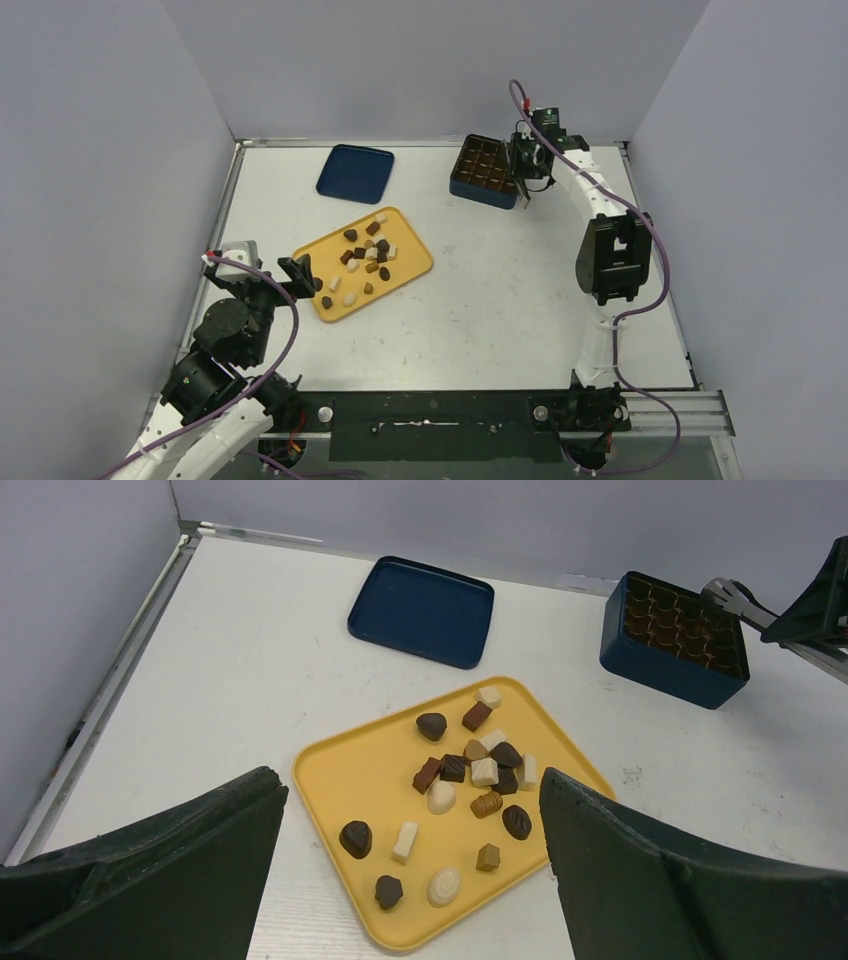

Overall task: Pack the chocolate
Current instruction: Place the fake chocolate in the packing box.

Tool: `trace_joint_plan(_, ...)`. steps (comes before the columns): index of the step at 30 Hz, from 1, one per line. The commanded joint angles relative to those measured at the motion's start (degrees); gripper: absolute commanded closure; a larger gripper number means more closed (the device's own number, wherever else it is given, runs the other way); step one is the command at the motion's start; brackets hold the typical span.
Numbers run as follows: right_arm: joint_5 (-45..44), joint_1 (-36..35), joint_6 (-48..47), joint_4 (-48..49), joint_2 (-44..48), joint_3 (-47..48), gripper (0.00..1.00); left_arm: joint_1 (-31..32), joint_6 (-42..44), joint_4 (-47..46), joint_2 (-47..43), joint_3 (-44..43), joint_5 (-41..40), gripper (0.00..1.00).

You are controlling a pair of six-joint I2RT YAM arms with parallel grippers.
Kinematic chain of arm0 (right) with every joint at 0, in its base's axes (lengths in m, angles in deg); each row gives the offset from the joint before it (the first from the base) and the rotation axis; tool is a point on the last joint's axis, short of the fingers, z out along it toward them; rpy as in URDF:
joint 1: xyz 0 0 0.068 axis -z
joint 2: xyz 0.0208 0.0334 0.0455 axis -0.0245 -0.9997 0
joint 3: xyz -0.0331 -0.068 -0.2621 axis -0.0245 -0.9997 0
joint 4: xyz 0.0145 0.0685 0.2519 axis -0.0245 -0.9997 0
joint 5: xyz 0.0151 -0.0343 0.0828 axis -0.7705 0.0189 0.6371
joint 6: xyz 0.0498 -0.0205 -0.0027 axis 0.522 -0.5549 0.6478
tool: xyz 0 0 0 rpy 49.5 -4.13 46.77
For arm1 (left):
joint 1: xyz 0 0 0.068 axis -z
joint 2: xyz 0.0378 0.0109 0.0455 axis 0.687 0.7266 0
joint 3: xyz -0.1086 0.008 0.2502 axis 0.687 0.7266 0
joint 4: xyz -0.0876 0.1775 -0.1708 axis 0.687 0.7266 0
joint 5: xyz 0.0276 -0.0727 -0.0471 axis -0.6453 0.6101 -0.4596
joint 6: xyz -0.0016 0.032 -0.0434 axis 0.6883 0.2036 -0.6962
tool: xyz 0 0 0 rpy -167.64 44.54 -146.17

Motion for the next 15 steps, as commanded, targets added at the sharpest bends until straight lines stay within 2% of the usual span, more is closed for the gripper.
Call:
trace_joint_plan(1,-0.34,0.72,-0.42,1.44,-0.5,5.53,0.73,-0.32,0.44,-2.61,0.07,0.02,0.29,0.03)
trace_joint_plan(15,1.17,1.69,0.4,0.74,-3.9,9.21,0.7,-0.43,0.53,-2.71,0.16,-0.02,0.21,0.03)
